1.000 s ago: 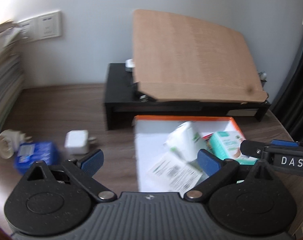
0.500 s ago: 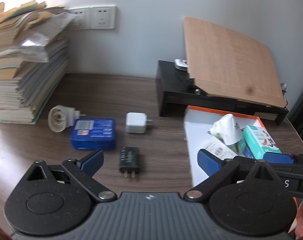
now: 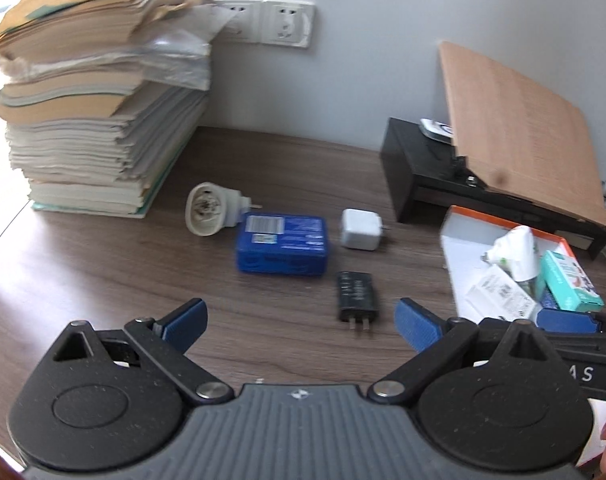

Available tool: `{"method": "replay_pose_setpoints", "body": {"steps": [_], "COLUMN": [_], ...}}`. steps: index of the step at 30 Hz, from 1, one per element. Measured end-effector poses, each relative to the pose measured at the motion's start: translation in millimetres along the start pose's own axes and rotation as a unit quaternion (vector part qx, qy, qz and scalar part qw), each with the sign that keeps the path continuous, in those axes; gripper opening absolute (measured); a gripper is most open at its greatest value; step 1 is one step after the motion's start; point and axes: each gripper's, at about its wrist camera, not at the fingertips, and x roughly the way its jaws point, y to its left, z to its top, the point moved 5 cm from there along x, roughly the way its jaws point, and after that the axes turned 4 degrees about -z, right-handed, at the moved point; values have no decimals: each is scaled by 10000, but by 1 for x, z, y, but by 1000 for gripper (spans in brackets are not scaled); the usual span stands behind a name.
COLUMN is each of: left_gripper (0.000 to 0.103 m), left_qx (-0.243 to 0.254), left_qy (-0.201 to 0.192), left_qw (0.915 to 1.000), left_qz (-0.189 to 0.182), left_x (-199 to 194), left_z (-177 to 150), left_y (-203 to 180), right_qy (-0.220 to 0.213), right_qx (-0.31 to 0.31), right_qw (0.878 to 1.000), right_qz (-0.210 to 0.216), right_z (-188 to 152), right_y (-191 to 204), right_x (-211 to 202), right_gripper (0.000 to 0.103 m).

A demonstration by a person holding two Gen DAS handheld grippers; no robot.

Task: Organize rigid objects
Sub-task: 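Move left tool to the blue box while right tool moves toward the black charger, then close left tool on the blue box while right tool grasps the black UGREEN charger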

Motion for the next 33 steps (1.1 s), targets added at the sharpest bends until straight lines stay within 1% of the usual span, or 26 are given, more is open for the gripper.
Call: {"method": "replay_pose_setpoints", "body": {"steps": [8, 16, 24, 33], "left_gripper": [103, 103, 103, 103], "left_qx": [-119, -76, -19, 152], "left_qy": [81, 178, 226, 316], "left_qw": [9998, 9998, 9997, 9993], "left_qz": [105, 5, -111, -104], "left_x": [5, 25, 64, 114], "left_z": [-2, 3, 20, 36], "left_y": [27, 34, 31, 22], "right_qy": [149, 345, 420, 520], "right_qx": [-20, 9, 128, 183], "right_qw": [9999, 9994, 9989, 9983], "right_qz": [-16, -79, -170, -203], "right_z": [-6, -12, -8, -3], "right_y": [13, 20, 20, 24], "right_x": [14, 35, 50, 65], "right_gripper": [84, 84, 84, 84]}}
